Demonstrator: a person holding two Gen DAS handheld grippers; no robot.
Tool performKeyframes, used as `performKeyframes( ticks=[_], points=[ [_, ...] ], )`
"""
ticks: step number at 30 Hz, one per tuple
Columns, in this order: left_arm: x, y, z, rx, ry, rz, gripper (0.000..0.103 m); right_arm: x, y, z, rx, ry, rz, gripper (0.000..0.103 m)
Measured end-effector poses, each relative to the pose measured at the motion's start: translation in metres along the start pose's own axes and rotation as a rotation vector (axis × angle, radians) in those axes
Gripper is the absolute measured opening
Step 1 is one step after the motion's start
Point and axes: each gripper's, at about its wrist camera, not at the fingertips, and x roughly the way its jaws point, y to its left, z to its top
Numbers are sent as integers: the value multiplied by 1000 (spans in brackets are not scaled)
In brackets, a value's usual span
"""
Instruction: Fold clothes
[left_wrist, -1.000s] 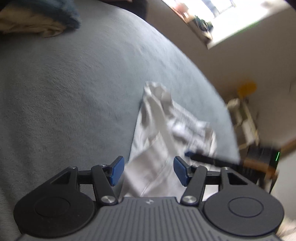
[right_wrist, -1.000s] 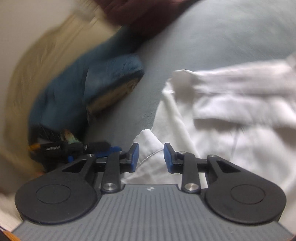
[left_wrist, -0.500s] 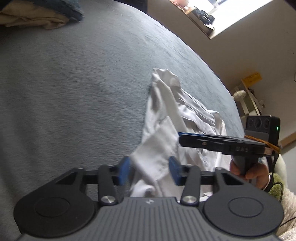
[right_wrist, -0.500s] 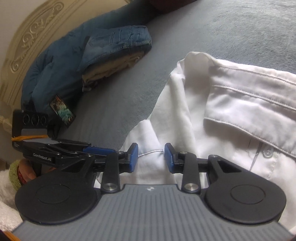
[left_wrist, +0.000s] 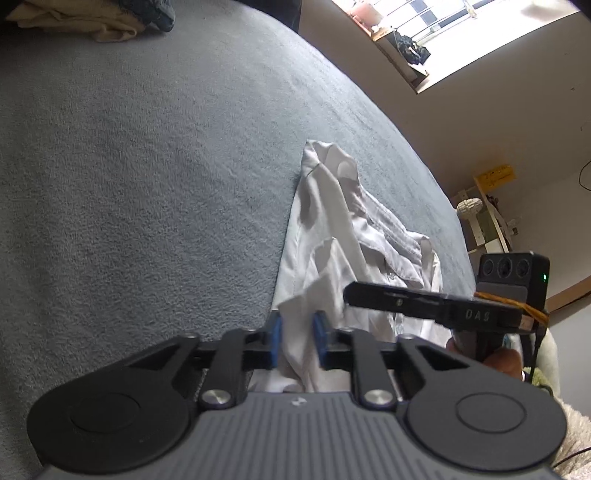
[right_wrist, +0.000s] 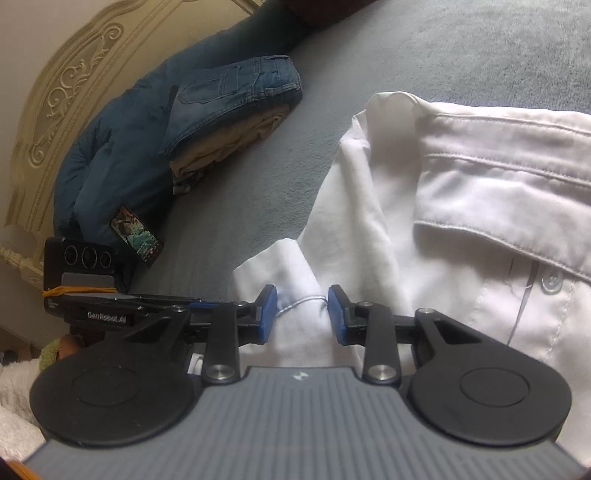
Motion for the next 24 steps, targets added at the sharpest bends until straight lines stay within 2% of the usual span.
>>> performKeyframes(
  ticks=[2,4,8,11,17,22,24],
  points=[
    [-3,-5,-1,23,-17,0,11,-3,2,-2,4,-16,9,9],
    [-6,-12,-1,49,-32,-3,8,-9,3,-5,11,-44,10,6],
    [-8,-27,4,96,-56,-27,5,-25,6,-11,14,-108,-21,4],
    [-2,-38,10,127,-62,-39,4,-40,10,-13,24,-167,-75,4],
    [19,-48,20,164,-55,9,3,-50,16,-10,-13,-230,-197,4],
    [32,-43,21,160,-25,94,3,-27,7,-5,-8,-173,-274,10],
    [32,-41,19,158,-20,113,3,-29,2,-5,20,-188,-279,21]
  ],
)
